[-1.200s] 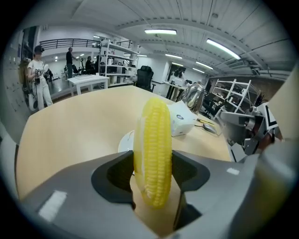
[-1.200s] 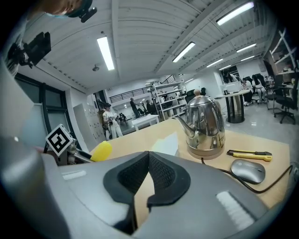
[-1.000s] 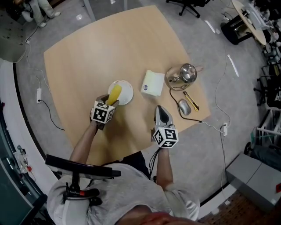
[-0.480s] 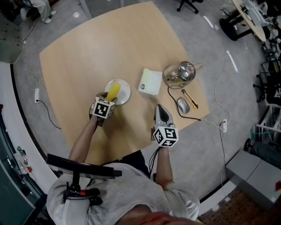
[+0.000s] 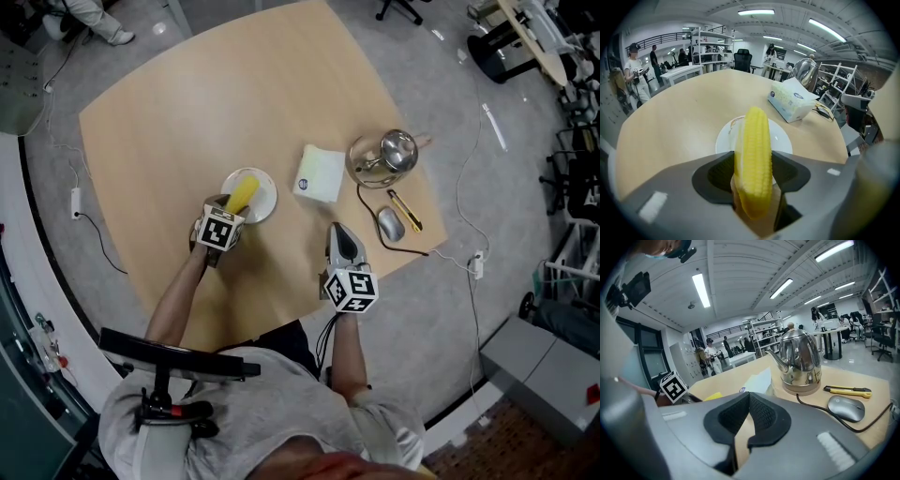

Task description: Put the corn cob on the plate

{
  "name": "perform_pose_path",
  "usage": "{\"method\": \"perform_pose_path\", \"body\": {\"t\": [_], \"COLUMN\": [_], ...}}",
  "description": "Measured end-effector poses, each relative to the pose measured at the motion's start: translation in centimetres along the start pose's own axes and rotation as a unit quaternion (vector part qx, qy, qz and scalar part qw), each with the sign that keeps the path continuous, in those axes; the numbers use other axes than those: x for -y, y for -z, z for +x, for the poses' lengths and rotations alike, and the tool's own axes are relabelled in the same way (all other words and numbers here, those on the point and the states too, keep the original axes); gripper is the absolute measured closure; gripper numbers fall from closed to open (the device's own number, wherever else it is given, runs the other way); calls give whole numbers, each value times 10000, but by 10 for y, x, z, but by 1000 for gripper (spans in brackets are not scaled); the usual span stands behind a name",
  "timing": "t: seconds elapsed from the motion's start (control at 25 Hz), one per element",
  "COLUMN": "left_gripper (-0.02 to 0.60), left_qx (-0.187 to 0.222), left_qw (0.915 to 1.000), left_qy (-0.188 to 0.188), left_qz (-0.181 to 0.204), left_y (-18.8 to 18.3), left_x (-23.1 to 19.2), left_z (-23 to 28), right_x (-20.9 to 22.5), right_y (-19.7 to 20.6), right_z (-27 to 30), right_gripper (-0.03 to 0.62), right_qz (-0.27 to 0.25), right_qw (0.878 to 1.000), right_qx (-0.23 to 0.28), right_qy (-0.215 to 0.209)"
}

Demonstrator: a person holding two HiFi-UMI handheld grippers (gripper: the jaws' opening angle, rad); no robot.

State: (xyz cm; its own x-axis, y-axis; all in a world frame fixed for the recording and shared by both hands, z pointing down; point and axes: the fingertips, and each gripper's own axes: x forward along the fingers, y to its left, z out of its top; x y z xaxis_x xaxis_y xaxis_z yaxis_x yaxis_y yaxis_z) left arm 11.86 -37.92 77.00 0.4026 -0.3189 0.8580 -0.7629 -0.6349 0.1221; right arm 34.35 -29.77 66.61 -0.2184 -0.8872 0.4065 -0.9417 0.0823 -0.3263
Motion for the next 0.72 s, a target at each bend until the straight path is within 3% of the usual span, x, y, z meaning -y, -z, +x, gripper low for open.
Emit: {"method": "perform_pose_path", "body": {"t": [0.72], "left_gripper": [322], "left_qx": [108], "left_qw": [9997], "left_qy": [-98], "left_qz": [214], "left_y": [-6], "left_x": [1], "left_z": [5], "right_x": [0], "right_y": [0], "right_z": [1], "right_gripper": [588], "right_qz": [2], "right_qw": [10000], "right_qx": [10], "right_qy": [-9]}}
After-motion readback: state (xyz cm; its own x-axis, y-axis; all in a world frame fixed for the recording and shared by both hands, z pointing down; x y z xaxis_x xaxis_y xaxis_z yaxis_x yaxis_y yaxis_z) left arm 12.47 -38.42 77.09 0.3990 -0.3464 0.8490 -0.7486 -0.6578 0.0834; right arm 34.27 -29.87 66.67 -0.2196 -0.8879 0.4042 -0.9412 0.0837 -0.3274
